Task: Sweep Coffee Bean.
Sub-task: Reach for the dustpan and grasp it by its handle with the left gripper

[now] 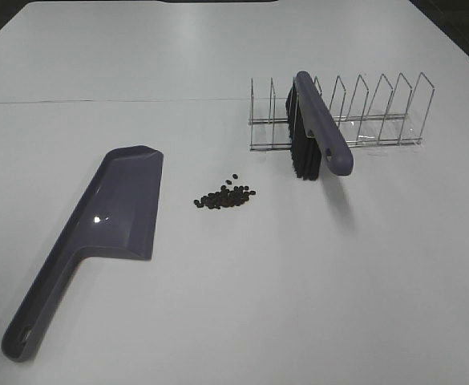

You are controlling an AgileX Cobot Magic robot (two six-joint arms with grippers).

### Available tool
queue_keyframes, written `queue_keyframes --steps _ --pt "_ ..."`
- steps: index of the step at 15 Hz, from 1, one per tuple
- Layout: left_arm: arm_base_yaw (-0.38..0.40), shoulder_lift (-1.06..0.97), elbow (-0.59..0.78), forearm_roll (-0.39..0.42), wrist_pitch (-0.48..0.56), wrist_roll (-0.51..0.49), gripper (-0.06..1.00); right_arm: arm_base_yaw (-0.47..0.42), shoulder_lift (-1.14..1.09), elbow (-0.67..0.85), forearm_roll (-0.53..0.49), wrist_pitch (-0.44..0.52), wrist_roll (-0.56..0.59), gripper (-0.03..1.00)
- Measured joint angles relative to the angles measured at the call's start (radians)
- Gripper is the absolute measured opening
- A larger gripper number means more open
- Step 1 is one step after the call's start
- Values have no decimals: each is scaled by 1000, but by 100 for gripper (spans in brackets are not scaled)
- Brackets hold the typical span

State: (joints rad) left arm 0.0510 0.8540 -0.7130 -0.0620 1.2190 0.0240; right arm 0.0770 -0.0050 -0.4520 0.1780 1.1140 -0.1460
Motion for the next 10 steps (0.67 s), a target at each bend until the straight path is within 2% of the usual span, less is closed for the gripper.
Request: queue_keyframes --steps 1,4,8,9,10 --pt "-100 111 0 3 -8 -53 98 0 0 0 0 0 0 98" --pt "-250 246 -30 8 -83 -136 98 0 0 0 0 0 0 98" --pt "-311 485 -127 22 -155 -140 98 0 0 0 0 0 0 98" --pt "-363 627 -210 42 -177 -149 95 0 0 0 0 0 0 98" --pt "-384 697 -242 52 -198 -168 92 0 0 0 0 0 0 98"
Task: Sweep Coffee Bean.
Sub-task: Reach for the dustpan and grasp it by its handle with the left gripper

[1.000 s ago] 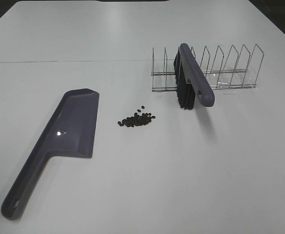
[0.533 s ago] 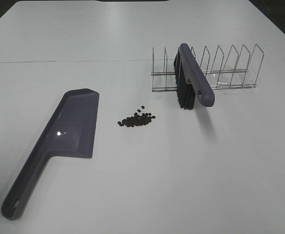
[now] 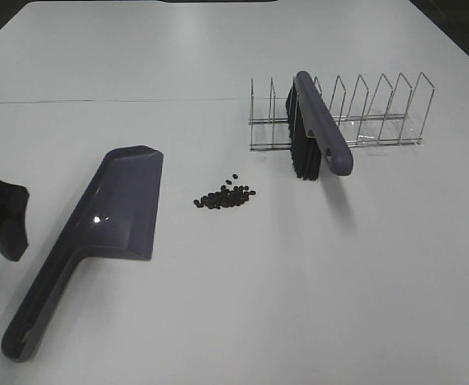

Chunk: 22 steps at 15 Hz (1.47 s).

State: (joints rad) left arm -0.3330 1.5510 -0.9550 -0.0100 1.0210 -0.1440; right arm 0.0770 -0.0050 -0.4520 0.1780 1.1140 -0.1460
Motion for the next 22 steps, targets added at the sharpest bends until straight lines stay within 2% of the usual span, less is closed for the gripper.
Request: queue_keyframes --steps 4,8,12,18,21,22 --pt "-15 183 -38 10 -76 -48 84 0 0 0 0 0 0 98" --pt "-18 296 -38 -12 -192 5 83 0 0 0 0 0 0 98" --pt "-18 383 -46 -15 -285 -1 78 0 0 0 0 0 0 98" --pt "-18 421 -50 -17 -353 -6 70 0 0 0 0 0 0 98" --pt "-18 427 -53 -28 -355 -6 62 0 0 0 0 0 0 98" --pt "-18 427 -53 -31 -358 -6 55 0 0 0 0 0 0 98"
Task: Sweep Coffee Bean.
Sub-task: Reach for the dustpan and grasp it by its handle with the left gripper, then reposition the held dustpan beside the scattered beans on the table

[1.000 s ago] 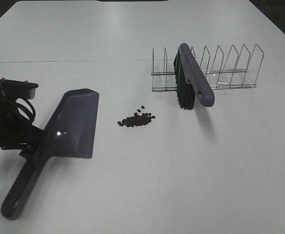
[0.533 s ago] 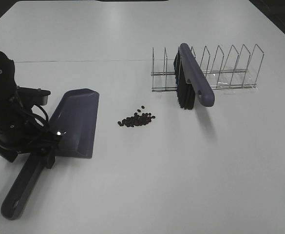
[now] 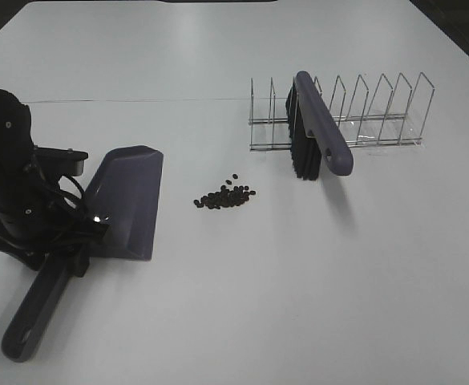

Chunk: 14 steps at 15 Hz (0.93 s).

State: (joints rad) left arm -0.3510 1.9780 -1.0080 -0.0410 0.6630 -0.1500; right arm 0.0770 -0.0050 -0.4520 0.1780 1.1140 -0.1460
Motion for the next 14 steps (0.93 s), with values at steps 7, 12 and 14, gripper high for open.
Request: queue_keyframes --steps 7,12,14 --pt "0 0 0 0 -14 0 35 0 0 0 0 0 0 98" --pt "-32 -5 0 -13 -21 -6 35 0 0 0 0 0 0 98" --pt "-51 -7 0 -11 -22 -21 35 0 0 0 -6 0 3 98"
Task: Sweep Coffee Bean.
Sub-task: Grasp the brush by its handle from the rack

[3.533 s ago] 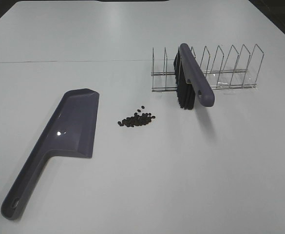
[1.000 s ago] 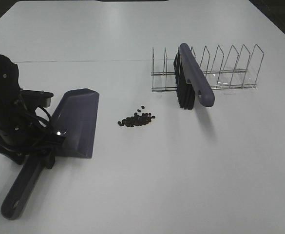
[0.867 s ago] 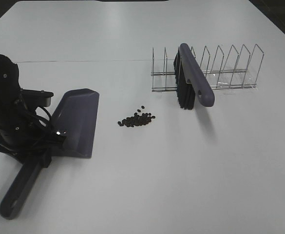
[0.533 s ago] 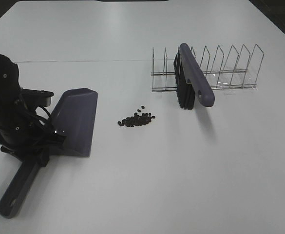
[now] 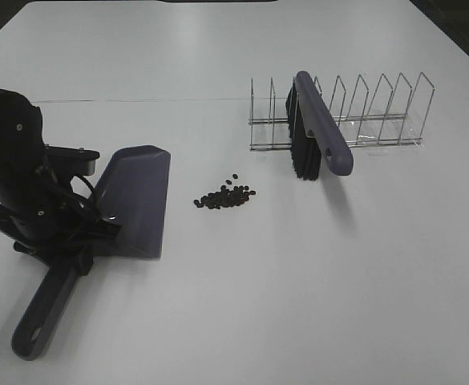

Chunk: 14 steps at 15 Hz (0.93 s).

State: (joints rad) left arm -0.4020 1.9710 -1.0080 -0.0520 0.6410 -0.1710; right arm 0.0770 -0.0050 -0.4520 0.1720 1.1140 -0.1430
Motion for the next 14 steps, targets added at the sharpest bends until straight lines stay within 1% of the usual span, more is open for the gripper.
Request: queue_keyframes --steps 2,4,9,10,11,13,14 --pt "-8 0 0 0 0 -6 35 0 1 0 -42 0 28 98" --pt "-8 0 0 2 -4 -8 35 0 17 0 -46 0 50 98" --pt "-8 0 0 4 -23 -11 35 0 113 -13 -46 0 50 98" --pt "-8 0 0 4 -25 -14 35 0 181 -42 -44 4 50 98" --pt "-8 0 0 4 -26 -17 35 0 362 -143 -39 33 56 98" --pt "-8 0 0 4 -26 -17 35 0 603 -272 -38 85 68 98" --pt "-8 0 0 4 -26 -17 35 0 653 -309 -38 95 71 98"
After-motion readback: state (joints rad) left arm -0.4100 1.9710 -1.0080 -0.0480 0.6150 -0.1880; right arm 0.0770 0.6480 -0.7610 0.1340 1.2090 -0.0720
